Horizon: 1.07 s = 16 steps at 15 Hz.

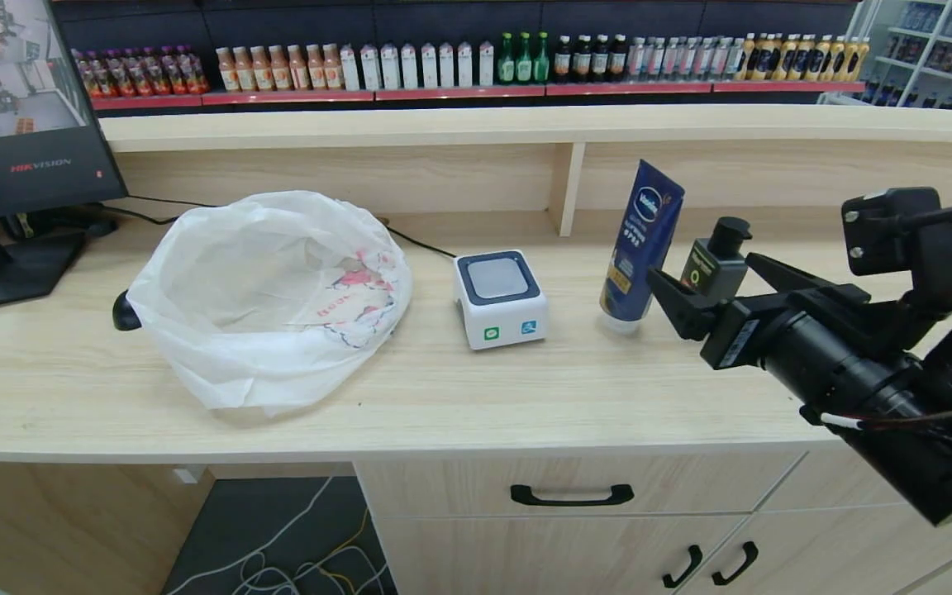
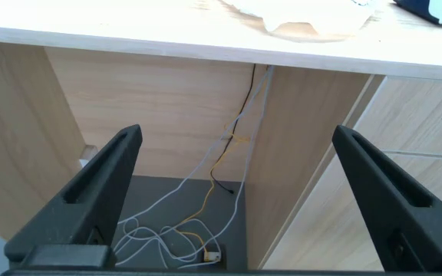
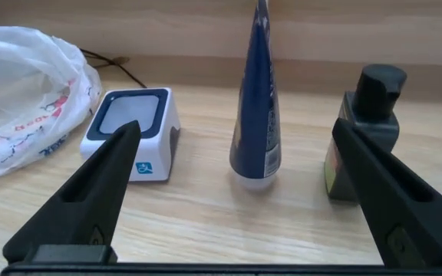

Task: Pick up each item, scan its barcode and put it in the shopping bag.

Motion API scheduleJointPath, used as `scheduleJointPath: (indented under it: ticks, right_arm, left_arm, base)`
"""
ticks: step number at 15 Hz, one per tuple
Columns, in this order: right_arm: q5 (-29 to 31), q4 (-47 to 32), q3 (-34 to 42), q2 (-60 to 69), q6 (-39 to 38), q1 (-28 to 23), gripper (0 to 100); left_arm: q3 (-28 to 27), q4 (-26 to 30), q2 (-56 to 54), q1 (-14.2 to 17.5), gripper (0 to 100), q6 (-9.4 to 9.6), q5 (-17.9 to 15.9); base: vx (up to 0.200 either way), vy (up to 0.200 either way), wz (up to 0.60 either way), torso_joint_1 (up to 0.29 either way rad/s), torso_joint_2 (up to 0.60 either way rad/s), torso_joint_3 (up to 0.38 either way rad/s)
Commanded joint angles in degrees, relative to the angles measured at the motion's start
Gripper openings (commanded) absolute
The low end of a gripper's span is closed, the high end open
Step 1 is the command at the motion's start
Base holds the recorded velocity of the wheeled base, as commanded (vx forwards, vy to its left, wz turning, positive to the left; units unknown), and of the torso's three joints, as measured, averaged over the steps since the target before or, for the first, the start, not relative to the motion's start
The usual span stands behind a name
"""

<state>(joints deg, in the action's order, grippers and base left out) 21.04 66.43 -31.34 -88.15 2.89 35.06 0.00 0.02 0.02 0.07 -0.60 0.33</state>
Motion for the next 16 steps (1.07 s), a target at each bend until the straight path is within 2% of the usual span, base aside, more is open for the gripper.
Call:
scheduleJointPath:
  ticks: [1,7,16]
  right_arm:
    - [0.23,0.02,-0.74,-2.11,-0.69,0.01,100]
    - [0.05,1.07,-10.14,-9.32,-0.96,-0.34,100]
    - [0.05,1.43,-17.35,-14.07,-0.96,-0.43,100]
  left_arm:
    - [0.00,-0.02,-0.02,0.01,100,-0.11,0.02]
    - [0.00,-0.02,-0.02,0.01,100,-0.11,0.02]
    - [0.00,-0.02,-0.02,0.01,100,-0.02,0.02]
  base:
    - [0.000,0.000,0.00,0.000,0.00,0.000]
    - [0.000,0.000,0.00,0.000,0.00,0.000]
    - [0.000,0.000,0.00,0.000,0.00,0.000]
